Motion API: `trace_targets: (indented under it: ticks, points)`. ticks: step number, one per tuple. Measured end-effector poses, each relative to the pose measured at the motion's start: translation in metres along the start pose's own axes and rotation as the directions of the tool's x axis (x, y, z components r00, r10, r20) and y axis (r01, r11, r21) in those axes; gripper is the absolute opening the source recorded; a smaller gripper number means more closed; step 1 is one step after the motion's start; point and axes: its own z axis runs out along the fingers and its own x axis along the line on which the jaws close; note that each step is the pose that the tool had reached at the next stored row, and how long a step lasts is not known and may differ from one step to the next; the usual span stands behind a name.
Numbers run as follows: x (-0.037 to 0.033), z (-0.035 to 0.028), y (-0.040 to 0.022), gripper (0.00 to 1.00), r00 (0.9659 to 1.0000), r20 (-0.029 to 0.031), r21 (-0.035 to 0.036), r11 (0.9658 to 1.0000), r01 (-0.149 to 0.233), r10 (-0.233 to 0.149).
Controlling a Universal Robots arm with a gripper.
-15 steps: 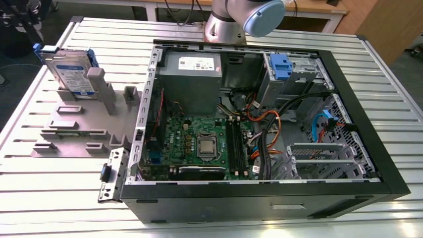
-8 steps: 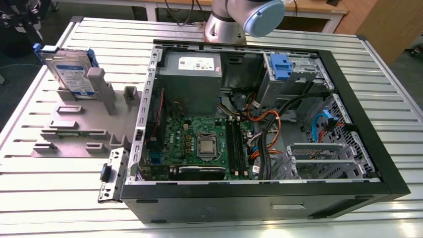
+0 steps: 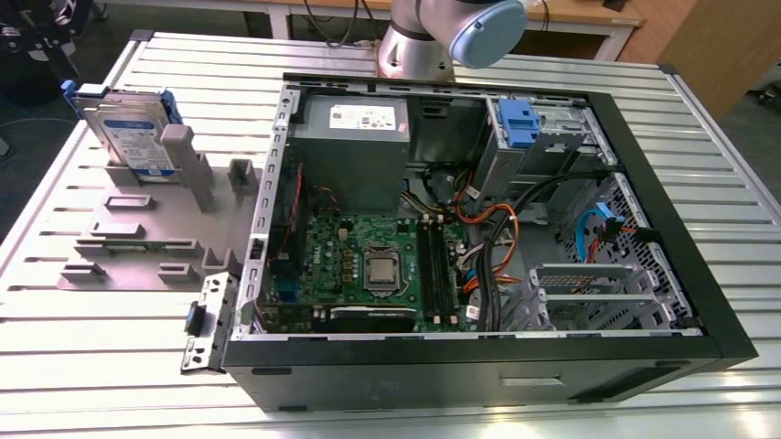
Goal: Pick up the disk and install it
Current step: 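Pick up the disk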
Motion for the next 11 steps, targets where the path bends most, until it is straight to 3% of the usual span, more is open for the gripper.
trace_targets:
  ticks: [6,11]
  points:
    - [0.0000,0.0000,0.0000,0.11,0.9981,-0.0029,-0.0014,0.9982,0.061,-0.061]
    - [0.0000,0.0001,0.0000,0.11,0.9972,-0.0035,-0.0017,0.9972,0.074,-0.074]
